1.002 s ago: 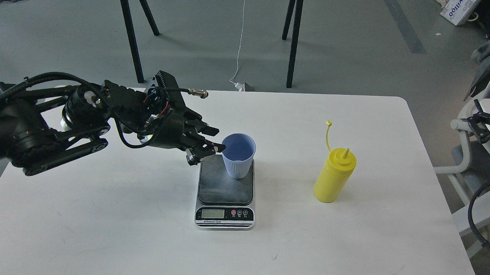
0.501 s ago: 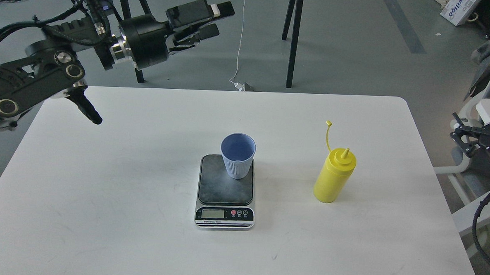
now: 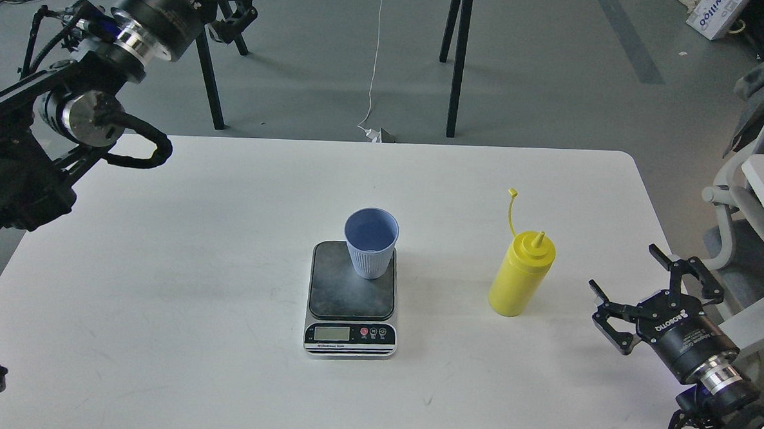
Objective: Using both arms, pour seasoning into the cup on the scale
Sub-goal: 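Raise the left gripper away from the cup, then move the right gripper to the yellow squeeze bottle and grasp it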
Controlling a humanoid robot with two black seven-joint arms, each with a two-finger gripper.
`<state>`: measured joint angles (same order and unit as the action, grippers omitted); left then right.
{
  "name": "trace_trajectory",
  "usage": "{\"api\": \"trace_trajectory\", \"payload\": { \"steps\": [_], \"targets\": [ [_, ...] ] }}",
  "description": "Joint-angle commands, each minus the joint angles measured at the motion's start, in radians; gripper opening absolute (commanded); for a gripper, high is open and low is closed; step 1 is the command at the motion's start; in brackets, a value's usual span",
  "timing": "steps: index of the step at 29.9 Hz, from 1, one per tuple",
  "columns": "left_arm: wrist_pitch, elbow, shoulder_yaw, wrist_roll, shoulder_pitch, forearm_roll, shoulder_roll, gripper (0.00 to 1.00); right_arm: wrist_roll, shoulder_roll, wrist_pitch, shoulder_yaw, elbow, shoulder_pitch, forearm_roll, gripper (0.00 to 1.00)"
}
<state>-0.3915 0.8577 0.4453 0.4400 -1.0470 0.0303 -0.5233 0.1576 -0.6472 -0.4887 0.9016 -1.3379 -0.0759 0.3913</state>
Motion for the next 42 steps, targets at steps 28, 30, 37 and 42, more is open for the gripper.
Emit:
{"api": "trace_trajectory", "payload": {
  "steps": [28, 30, 37, 42],
  "targets": [
    [-0.013, 0.0, 0.067, -0.001, 0.056, 0.008, -0.02, 1.0, 0.02, 0.35, 0.0, 0.053, 0.157, 0.061, -0.014, 0.97],
    [-0.013, 0.0, 0.065, -0.001, 0.056, 0.008, -0.02, 1.0, 0.02, 0.36, 0.0, 0.043, 0.154, 0.061, -0.014, 0.98],
    [-0.013, 0.001, 0.065, -0.001, 0.056, 0.007, -0.018, 1.0, 0.02, 0.379, 0.0, 0.002, 0.144, 0.058, -0.014, 0.98],
    [-0.015, 0.001, 0.065, -0.001, 0.056, 0.007, -0.02, 1.0, 0.02, 0.391, 0.0, -0.004, 0.144, 0.058, -0.015, 0.98]
  ]
}}
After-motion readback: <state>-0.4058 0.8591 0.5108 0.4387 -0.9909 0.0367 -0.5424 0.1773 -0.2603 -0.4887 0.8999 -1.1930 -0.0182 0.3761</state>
